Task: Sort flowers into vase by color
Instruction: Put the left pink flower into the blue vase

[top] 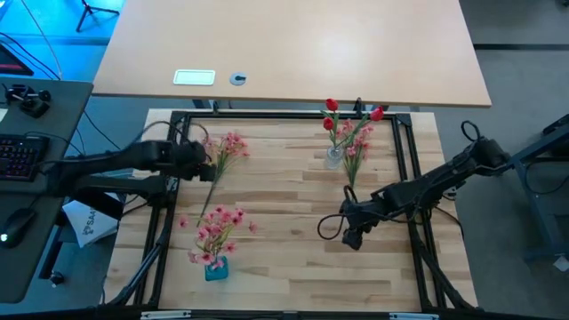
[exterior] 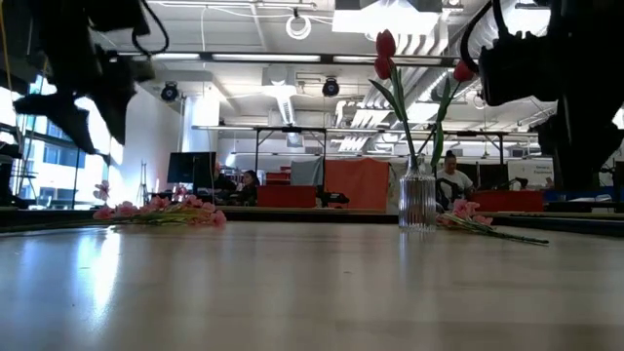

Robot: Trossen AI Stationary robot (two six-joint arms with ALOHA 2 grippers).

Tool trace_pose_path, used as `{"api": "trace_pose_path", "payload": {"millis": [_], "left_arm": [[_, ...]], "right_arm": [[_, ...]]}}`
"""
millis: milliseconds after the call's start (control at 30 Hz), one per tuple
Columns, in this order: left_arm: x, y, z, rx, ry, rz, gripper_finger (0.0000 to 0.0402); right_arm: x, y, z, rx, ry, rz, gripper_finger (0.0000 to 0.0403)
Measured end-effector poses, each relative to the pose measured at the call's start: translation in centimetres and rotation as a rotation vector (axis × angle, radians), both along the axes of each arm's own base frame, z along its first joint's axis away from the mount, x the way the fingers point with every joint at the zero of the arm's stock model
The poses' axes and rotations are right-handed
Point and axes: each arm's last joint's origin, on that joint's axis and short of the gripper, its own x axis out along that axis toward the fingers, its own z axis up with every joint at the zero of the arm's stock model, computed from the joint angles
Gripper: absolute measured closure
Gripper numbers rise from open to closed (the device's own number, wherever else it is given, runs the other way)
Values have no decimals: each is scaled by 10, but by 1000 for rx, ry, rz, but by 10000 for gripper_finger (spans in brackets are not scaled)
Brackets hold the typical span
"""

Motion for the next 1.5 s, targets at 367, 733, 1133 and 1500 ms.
{"api": "trace_pose_path", "payload": {"millis": [367,733,1133,1500], "left_arm": [[19,9,-40,-39,86,51,183],[45,35,-77,-60,239,-82,183],[53,44,-95,-98,291,-144,183],[42,29,-70,-18,225,-21,183]], "right_arm": [[6,1,-5,-16,-156,22,119],[16,-19,-4,-33,-175,-251,119],[22,-29,-1,-41,-226,-318,119],[24,-36,-1,-95,-244,-270,119]]}}
